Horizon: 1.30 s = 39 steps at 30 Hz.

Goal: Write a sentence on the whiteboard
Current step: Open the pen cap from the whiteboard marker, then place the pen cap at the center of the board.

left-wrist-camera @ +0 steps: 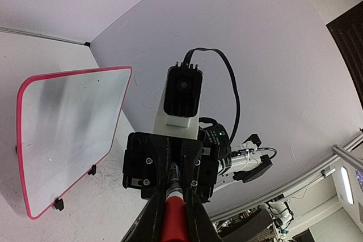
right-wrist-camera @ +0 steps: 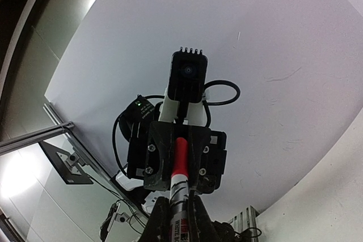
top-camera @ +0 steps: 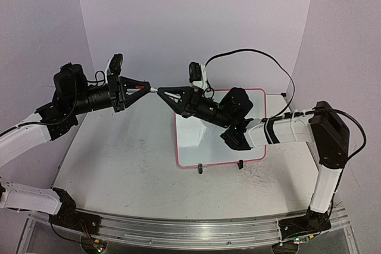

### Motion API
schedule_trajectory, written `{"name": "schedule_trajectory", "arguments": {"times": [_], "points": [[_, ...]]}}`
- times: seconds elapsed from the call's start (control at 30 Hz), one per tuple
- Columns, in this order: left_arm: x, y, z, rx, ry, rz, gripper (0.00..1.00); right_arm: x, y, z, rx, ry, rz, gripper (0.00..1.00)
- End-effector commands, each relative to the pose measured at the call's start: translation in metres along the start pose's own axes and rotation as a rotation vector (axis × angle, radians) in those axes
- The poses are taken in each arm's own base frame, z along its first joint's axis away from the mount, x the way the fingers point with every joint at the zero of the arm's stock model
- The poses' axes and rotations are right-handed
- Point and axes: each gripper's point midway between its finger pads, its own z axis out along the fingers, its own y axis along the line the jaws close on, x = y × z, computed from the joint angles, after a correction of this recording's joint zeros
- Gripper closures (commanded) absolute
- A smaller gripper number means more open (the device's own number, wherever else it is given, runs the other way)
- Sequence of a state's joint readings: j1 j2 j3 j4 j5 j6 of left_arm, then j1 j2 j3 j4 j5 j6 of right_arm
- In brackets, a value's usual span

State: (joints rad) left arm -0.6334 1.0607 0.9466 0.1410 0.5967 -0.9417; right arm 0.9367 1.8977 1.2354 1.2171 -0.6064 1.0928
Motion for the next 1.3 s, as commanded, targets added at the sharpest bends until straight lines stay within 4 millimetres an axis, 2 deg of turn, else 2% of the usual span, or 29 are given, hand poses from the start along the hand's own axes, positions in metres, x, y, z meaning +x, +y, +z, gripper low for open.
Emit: {"name": "schedule_trajectory", "arguments": {"times": [0.0, 0.2, 0.43, 0.57, 0.63, 0.73, 0.8, 0.93, 1.03, 1.17, 1.27], "points": [[-0.003, -0.008, -0.007, 0.014, -0.034, 0.031, 1.0, -0.009, 0.035, 0.0, -0.091, -0.035, -0.076, 1.0], [-0.016, -0.01, -0.022, -0.022, -0.144, 0.056, 1.0, -0.006, 0.035, -0.019, -0.045, -0.06, -0.077, 1.0], [-0.026, -0.014, -0.042, -0.049, -0.252, 0.068, 1.0, -0.008, 0.048, -0.047, 0.007, -0.1, -0.114, 1.0], [-0.028, -0.01, -0.047, -0.068, -0.28, 0.043, 1.0, -0.01, 0.051, -0.064, 0.086, -0.123, -0.145, 1.0], [-0.024, -0.001, -0.046, -0.091, -0.272, 0.018, 1.0, -0.013, 0.046, -0.074, 0.178, -0.129, -0.154, 1.0], [-0.016, 0.024, -0.045, -0.172, -0.254, -0.022, 1.0, -0.016, 0.043, -0.095, 0.302, -0.144, -0.197, 1.0], [-0.008, 0.041, -0.044, -0.231, -0.232, -0.033, 1.0, -0.022, 0.051, -0.115, 0.338, -0.191, -0.247, 1.0], [0.017, 0.094, -0.043, -0.421, -0.143, -0.066, 1.0, -0.037, 0.055, -0.15, 0.396, -0.24, -0.325, 1.0], [0.039, 0.131, -0.046, -0.521, -0.091, -0.09, 1.0, -0.043, 0.055, -0.158, 0.427, -0.195, -0.406, 1.0], [0.064, 0.172, -0.048, -0.626, -0.036, -0.122, 1.0, -0.054, 0.048, -0.151, 0.543, -0.119, -0.527, 1.0], [0.082, 0.198, -0.043, -0.678, 0.028, -0.153, 1.0, -0.063, 0.05, -0.152, 0.585, -0.126, -0.577, 1.0]]}}
